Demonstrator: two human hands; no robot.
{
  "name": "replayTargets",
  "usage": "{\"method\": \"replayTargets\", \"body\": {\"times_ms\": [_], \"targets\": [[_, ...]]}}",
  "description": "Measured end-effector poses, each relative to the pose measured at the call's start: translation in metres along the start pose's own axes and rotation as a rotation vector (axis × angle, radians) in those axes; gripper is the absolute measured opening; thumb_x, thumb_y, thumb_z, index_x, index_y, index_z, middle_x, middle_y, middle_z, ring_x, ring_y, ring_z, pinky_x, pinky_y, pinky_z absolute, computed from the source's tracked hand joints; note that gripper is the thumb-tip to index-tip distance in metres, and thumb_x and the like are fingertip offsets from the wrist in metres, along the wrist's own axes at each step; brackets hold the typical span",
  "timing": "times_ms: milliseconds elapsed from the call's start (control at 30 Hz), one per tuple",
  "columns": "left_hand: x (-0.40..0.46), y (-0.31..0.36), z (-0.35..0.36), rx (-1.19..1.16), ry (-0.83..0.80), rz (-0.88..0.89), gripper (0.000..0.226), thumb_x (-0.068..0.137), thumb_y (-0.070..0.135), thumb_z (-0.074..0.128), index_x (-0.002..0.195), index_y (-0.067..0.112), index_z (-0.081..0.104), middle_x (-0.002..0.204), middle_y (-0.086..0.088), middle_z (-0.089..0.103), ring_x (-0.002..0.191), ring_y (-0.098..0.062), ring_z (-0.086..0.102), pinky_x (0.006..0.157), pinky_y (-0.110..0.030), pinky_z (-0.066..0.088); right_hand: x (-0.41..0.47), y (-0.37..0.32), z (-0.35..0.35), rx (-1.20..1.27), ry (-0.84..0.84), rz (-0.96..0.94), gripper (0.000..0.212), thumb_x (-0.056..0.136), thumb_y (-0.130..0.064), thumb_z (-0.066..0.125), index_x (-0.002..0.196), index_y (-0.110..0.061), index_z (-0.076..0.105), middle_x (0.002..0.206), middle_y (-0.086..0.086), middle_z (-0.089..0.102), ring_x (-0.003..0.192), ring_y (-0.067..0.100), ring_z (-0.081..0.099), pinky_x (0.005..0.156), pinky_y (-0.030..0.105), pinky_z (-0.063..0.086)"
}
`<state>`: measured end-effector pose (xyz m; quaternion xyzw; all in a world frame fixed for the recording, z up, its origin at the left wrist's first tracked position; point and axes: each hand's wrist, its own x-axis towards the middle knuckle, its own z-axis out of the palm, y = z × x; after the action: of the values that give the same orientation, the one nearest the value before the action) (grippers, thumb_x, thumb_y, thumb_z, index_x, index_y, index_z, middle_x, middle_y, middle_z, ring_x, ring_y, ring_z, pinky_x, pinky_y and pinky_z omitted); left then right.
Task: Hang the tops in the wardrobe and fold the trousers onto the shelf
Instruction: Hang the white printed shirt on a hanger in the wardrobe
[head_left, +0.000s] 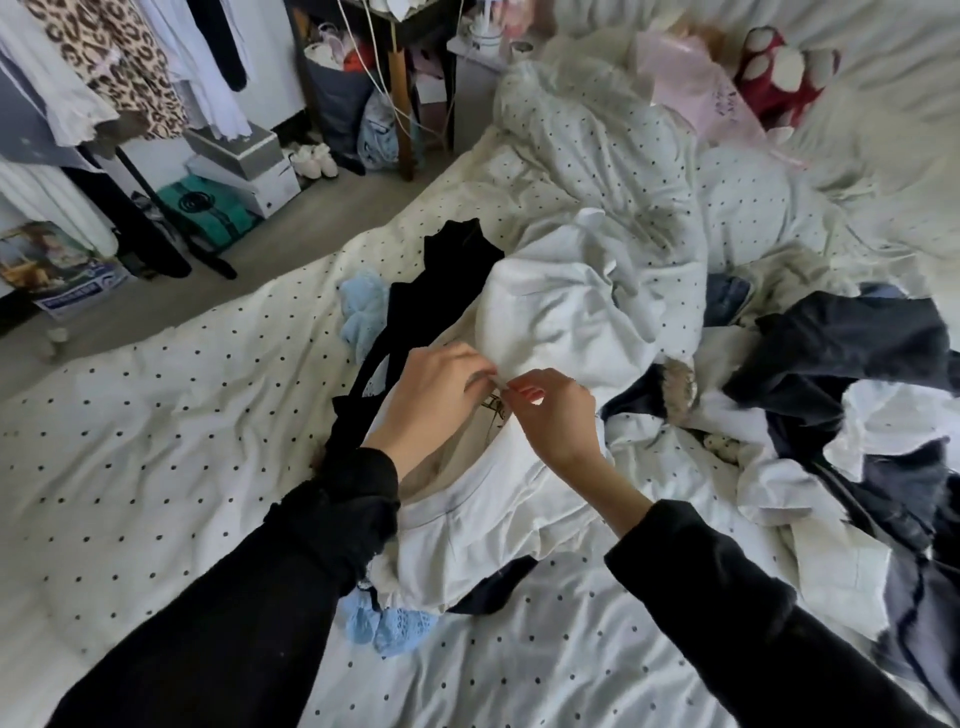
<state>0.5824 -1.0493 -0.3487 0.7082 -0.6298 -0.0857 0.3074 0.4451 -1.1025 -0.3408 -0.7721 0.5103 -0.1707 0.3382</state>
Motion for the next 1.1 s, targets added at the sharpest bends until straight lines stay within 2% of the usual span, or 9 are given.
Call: {"method": "replayTargets", "body": {"times_ms": [133, 233, 400, 567, 667, 800, 900, 967, 1100], "targets": [[0.002, 0.017, -0.027, -0.066, 0.022, -0.009, 0.012, 0.084, 0.008, 0.067, 0.094, 0.004, 0.073, 0.087, -0.005, 0.071, 0.077, -0.02, 0.066, 0.071, -0.025, 0.047, -0.008, -0.021, -0.027, 0.056, 0.015, -0.056, 0.012, 0.088, -0.021, 0.063, 0.091, -0.012, 0.07, 0.092, 0.001, 0.069, 0.085, 0.02, 0.064, 0.086, 0.047, 0.047], [0.005, 0.041, -0.06, -0.186, 0.032, -0.081, 0.015, 0.09, 0.016, 0.062, 0.099, 0.007, 0.07, 0.093, -0.002, 0.069, 0.087, -0.014, 0.063, 0.079, -0.028, 0.049, -0.012, -0.051, -0.055, 0.066, 0.025, -0.118, 0.013, 0.09, -0.019, 0.058, 0.096, -0.011, 0.066, 0.095, 0.004, 0.07, 0.089, 0.021, 0.065, 0.087, 0.044, 0.047], [0.022, 0.091, -0.127, -0.259, 0.07, -0.07, 0.013, 0.093, 0.015, 0.055, 0.101, 0.01, 0.064, 0.091, 0.006, 0.063, 0.087, -0.007, 0.058, 0.075, -0.005, 0.041, -0.022, -0.109, -0.109, 0.072, 0.099, -0.208, 0.019, 0.093, -0.02, 0.053, 0.105, -0.007, 0.061, 0.096, 0.005, 0.069, 0.095, 0.025, 0.064, 0.088, 0.043, 0.047], [0.028, 0.131, -0.188, -0.304, 0.199, -0.052, 0.008, 0.092, 0.015, 0.055, 0.096, 0.014, 0.062, 0.084, 0.005, 0.062, 0.076, -0.005, 0.056, 0.067, -0.011, 0.042, -0.041, -0.135, -0.148, -0.059, 0.131, -0.203, 0.018, 0.09, -0.028, 0.056, 0.104, -0.019, 0.061, 0.078, -0.015, 0.054, 0.092, 0.019, 0.063, 0.096, 0.046, 0.043], [0.028, 0.156, -0.214, -0.333, 0.229, -0.008, 0.007, 0.093, 0.016, 0.054, 0.094, 0.016, 0.061, 0.084, 0.003, 0.062, 0.076, -0.007, 0.056, 0.067, -0.012, 0.042, -0.053, -0.14, -0.168, -0.103, 0.109, -0.154, 0.019, 0.089, -0.029, 0.056, 0.104, -0.022, 0.065, 0.085, -0.011, 0.059, 0.094, 0.019, 0.059, 0.099, 0.043, 0.039], [0.028, 0.188, -0.241, -0.243, 0.254, 0.09, 0.006, 0.094, 0.018, 0.052, 0.093, 0.016, 0.058, 0.077, 0.008, 0.057, 0.067, -0.001, 0.05, 0.062, -0.01, 0.038, -0.06, -0.15, -0.199, -0.154, 0.182, -0.149, 0.014, 0.089, -0.027, 0.053, 0.081, -0.019, 0.061, 0.086, 0.004, 0.063, 0.096, 0.031, 0.059, 0.094, 0.042, 0.041], [0.029, 0.19, -0.257, -0.209, 0.269, 0.076, 0.008, 0.095, 0.02, 0.051, 0.095, 0.016, 0.057, 0.081, 0.002, 0.058, 0.07, -0.008, 0.05, 0.065, -0.02, 0.039, -0.058, -0.158, -0.233, -0.194, 0.281, -0.126, 0.021, 0.093, -0.026, 0.047, 0.103, -0.018, 0.063, 0.102, 0.009, 0.065, 0.103, 0.033, 0.057, 0.099, 0.046, 0.037], [0.029, 0.192, -0.264, -0.23, 0.28, 0.065, 0.007, 0.096, 0.02, 0.05, 0.096, 0.017, 0.056, 0.086, -0.003, 0.06, 0.076, -0.013, 0.054, 0.069, -0.025, 0.04, -0.057, -0.163, -0.255, -0.245, 0.341, -0.149, 0.024, 0.094, -0.022, 0.042, 0.108, -0.016, 0.06, 0.109, 0.01, 0.063, 0.105, 0.032, 0.057, 0.1, 0.048, 0.037], [0.035, 0.228, -0.284, -0.291, 0.342, 0.168, 0.01, 0.096, 0.017, 0.05, 0.099, 0.012, 0.058, 0.089, -0.007, 0.06, 0.08, -0.014, 0.053, 0.068, -0.016, 0.04, -0.059, -0.18, -0.281, -0.283, 0.356, -0.176, 0.029, 0.097, -0.025, 0.036, 0.119, -0.014, 0.051, 0.119, 0.014, 0.059, 0.11, 0.035, 0.054, 0.097, 0.046, 0.037]]}}
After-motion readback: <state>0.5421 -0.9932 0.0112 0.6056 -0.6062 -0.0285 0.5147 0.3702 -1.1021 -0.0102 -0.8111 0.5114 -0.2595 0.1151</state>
